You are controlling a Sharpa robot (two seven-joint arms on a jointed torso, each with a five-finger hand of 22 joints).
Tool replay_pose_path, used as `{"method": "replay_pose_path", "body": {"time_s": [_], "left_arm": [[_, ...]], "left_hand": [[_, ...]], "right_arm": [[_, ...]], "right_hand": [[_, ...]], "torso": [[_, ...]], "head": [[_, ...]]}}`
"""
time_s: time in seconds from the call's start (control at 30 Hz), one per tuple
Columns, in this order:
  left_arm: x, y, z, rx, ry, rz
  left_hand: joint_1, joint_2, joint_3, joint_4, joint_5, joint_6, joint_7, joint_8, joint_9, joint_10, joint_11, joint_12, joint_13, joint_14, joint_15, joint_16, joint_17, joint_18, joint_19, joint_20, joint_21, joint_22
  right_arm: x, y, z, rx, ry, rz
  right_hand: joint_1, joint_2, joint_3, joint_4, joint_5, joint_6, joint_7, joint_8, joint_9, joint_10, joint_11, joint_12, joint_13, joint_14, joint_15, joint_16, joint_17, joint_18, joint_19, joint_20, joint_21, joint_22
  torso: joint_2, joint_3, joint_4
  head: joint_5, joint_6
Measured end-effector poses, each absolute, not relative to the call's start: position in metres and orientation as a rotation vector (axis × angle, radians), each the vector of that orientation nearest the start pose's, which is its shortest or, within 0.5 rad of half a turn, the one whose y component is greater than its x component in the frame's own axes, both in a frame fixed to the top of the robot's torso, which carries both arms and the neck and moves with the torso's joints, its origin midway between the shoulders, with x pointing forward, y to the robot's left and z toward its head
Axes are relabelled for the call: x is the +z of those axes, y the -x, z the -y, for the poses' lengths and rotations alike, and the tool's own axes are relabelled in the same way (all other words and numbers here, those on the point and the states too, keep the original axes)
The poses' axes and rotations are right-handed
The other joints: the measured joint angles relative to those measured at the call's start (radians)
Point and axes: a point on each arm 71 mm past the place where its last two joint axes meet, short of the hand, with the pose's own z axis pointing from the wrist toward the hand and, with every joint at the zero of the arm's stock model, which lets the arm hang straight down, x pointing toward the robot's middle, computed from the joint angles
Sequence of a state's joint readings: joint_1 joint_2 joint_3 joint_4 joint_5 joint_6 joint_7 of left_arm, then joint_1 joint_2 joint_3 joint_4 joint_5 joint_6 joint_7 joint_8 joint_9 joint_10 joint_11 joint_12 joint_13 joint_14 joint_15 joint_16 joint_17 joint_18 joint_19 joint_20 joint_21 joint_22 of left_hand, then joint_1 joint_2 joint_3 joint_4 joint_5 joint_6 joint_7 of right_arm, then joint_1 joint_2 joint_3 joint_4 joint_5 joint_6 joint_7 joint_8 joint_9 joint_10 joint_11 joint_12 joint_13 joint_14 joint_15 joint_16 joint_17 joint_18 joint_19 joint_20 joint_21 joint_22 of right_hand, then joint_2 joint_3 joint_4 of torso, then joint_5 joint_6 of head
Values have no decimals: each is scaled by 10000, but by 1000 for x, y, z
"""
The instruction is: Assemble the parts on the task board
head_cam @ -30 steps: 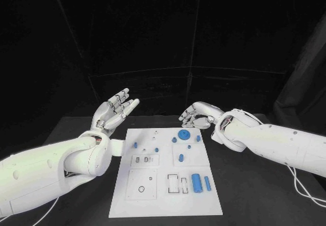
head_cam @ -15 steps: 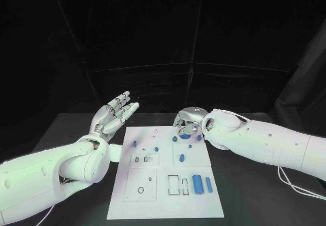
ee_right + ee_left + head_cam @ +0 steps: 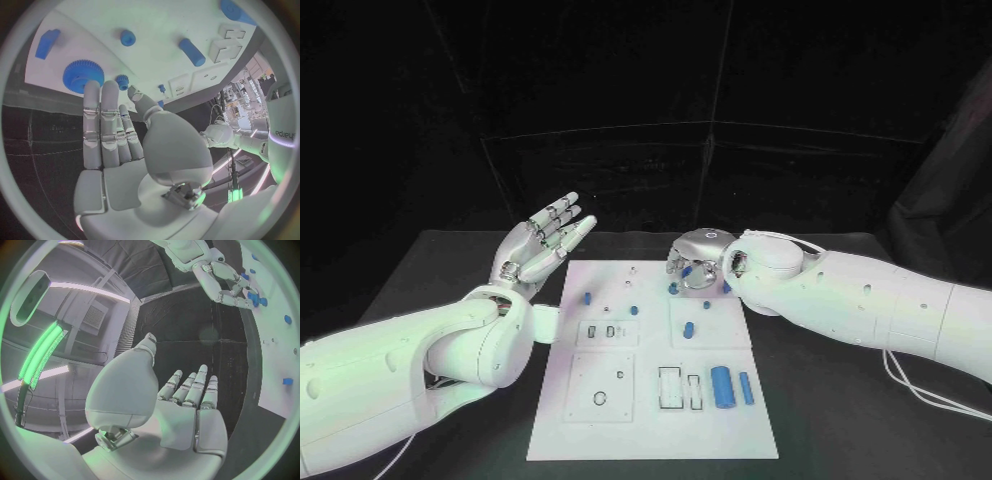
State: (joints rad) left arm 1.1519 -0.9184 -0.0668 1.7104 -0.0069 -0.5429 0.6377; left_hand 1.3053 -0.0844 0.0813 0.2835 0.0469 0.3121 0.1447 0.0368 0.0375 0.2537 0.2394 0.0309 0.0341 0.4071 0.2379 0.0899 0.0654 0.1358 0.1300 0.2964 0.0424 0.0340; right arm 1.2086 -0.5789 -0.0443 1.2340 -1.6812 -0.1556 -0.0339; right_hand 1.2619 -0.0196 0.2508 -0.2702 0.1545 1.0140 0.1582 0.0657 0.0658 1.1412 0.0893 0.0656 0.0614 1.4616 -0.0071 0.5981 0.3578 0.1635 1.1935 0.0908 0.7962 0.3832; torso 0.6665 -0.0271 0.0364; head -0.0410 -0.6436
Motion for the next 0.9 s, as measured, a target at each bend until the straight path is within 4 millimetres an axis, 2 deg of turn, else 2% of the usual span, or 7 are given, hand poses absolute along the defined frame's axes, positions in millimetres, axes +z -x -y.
{"method": "replay_pose_path", "body": {"time_s": [0.07,0.23,0.3,0.33,0.43,0.57,0.9], "left_arm": [[-179,-444,-206,-15235,10335,-12086],[-180,-444,-206,-15307,10407,-12123],[-180,-444,-206,-15352,10437,-12136],[-180,-444,-205,-15390,10462,-12144],[-180,-444,-205,-15492,10512,-12169],[-180,-444,-204,-15669,10564,-12213],[-180,-445,-202,-15978,10636,-12298]], "left_hand": [[69,69,35,-35,0,83,12,22,13,164,68,49,10,148,88,59,5,-52,91,3,42,19],[131,219,105,-105,0,247,37,22,26,438,134,110,39,291,102,107,15,-53,188,2,59,30],[207,311,144,-153,0,407,42,71,39,637,191,125,59,545,123,204,48,-52,467,-10,187,88],[209,405,148,-219,0,542,38,110,56,845,227,200,84,826,137,318,90,-53,750,-6,305,152],[325,617,176,-449,0,1324,92,325,151,2126,313,583,225,2143,114,792,277,-53,2443,-30,1019,516],[336,744,112,-674,0,1747,145,416,166,3145,252,869,278,2829,-11,1009,329,-52,4091,-57,1672,816],[332,826,100,-796,0,1977,161,505,180,3490,214,929,277,2957,-37,1010,310,-51,4412,-70,1716,829]], "right_arm": [[-206,-527,138,5382,4906,-17150],[-207,-527,137,5348,5052,-17300],[-208,-527,136,5342,5097,-17340],[-208,-527,135,5335,5118,-17363],[-209,-528,133,5324,5159,-17408],[-210,-529,130,5314,5206,-17461],[-211,-530,127,5257,5283,-17568]], "right_hand": [[0,0,79,1,0,0,0,0,0,0,0,0,0,0,0,142,93,0,0,0,116,56],[-33,33,228,80,0,0,-1,0,0,80,-1,0,-1,0,0,518,345,-1,0,0,388,206],[-67,67,336,80,0,0,-1,0,1,96,-17,0,-1,-1,0,630,424,-1,-1,0,471,253],[-67,67,396,86,-27,1,-1,0,1,96,-17,0,-1,-1,0,690,459,-1,-43,-1,512,280],[-67,67,537,110,-55,1,-1,0,1,96,-17,0,-1,-1,0,821,565,-1,-75,-2,627,349],[-67,67,662,137,-55,1,-1,0,1,96,-17,0,-2,-1,0,952,648,-1,-111,35,729,405],[-120,13,955,210,-7,84,40,0,1,131,19,0,-2,-1,0,1196,809,-2,-205,10,926,526]], "torso": [[19,-1,0],[55,-3,9],[65,-2,11],[68,-1,11],[80,1,12],[85,2,15],[105,2,12]], "head": [[1,-13],[1,-56],[1,-64],[1,-69],[4,-92],[6,-124],[47,-195]]}}
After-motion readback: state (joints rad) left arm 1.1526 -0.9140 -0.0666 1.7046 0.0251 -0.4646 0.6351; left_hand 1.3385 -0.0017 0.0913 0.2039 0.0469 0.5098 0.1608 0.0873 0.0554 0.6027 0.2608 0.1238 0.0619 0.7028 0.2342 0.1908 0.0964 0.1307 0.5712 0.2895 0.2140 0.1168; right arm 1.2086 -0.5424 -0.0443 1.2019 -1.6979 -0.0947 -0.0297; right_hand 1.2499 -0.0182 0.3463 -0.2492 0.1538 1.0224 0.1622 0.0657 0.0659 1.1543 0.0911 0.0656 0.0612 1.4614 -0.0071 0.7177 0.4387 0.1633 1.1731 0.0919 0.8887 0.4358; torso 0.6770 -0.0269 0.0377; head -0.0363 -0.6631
